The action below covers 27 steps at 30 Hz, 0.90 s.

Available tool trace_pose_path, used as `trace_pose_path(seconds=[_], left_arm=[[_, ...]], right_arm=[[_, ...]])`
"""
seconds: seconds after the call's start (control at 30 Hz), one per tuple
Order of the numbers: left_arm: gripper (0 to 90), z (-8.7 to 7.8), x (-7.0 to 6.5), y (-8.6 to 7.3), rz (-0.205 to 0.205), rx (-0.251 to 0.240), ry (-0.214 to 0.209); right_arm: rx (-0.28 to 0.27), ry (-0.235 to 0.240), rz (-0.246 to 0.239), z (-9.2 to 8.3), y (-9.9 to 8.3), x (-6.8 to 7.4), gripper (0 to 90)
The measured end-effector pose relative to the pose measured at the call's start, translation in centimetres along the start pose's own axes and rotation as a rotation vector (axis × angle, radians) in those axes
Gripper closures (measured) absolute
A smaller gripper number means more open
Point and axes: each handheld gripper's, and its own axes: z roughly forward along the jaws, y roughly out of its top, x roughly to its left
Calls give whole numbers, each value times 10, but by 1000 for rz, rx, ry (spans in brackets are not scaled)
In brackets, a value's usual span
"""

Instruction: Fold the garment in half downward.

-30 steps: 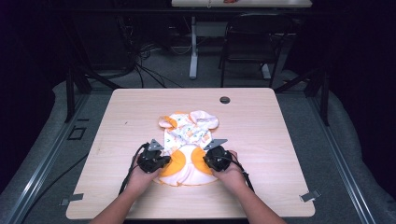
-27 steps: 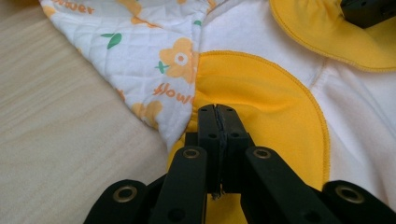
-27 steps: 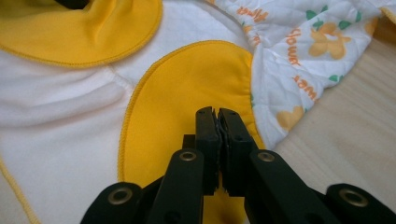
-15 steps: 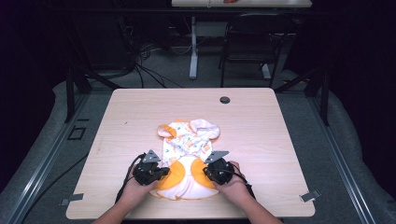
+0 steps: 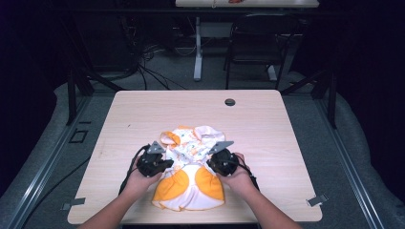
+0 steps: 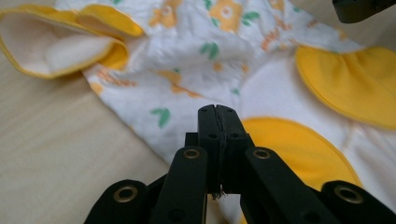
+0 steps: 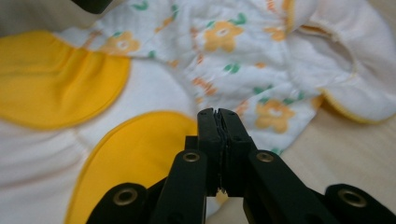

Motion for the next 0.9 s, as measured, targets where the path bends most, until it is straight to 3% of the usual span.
trace_pose_path(seconds=[0.13, 0.3, 0.37, 0.5, 0.67, 0.8, 0.9], left_arm=[[900, 19, 10, 12, -29, 17, 18], [900, 32, 15, 10, -31, 64, 25], [900, 32, 14, 7, -32, 57, 17], [900, 27, 9, 2, 0, 70, 10], [900, 22, 4, -4, -5, 77, -21], [900, 18, 2, -5, 7, 96, -34], [900, 13, 6, 2, -6, 68, -44]], right_arm=[[27, -25, 21, 17, 15, -16, 895], [75, -47, 25, 34, 17, -25, 896], [100, -33, 19, 38, 11, -25, 898], [100, -28, 1, 37, 4, -21, 900], [102, 2, -17, 31, -2, -14, 900], [128, 21, -29, 27, -2, -11, 899], [101, 28, -28, 21, 5, -13, 899]])
